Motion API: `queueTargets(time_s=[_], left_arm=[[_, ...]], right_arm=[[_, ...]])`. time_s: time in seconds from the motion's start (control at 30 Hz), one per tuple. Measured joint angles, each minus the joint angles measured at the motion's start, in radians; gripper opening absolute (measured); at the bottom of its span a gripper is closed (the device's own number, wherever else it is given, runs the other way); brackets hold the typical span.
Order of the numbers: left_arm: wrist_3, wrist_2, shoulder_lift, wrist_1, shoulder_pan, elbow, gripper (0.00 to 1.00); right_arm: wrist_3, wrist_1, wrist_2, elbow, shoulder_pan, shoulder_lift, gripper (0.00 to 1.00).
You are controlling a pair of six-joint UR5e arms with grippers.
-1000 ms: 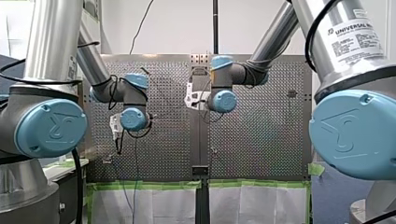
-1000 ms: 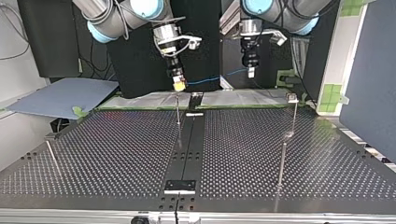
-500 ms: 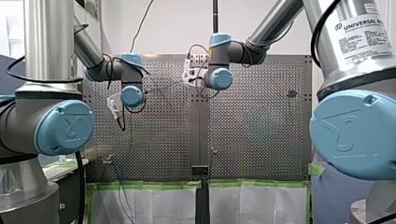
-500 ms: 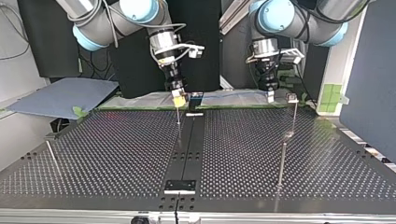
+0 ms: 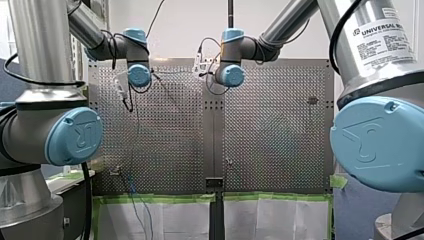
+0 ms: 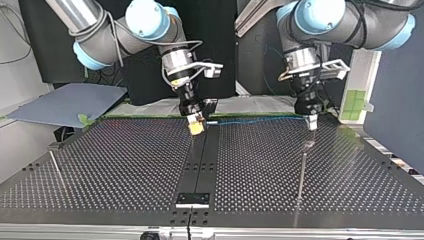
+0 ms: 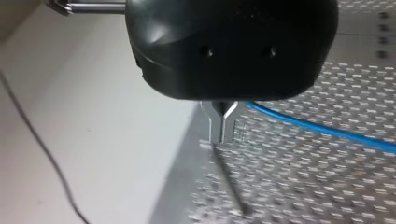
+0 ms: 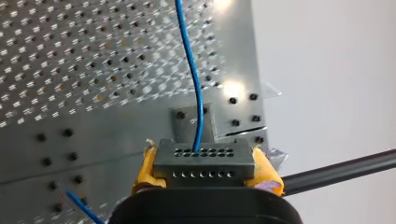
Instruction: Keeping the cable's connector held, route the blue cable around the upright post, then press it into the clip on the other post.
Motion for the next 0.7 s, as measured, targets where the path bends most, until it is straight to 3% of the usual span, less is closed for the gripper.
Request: queueTargets(time_s=[0.23, 0.5, 0.7], left_arm=[[0.004, 0.013, 0.054, -0.066, 0.018, 0.061, 0.00], [0.015, 0.022, 0.014, -0.142, 0.039, 0.130, 0.00], [0.026, 0.025, 0.018, -0.195, 0.058, 0.192, 0.00]], right_arm=[[0.003, 0.032, -0.021, -0.071, -0.003, 0.001, 0.00], [0.018, 0.058, -0.038, -0.151, -0.008, 0.003, 0.00], [0.025, 0.071, -0.056, -0.210, -0.018, 0.010, 0.00]])
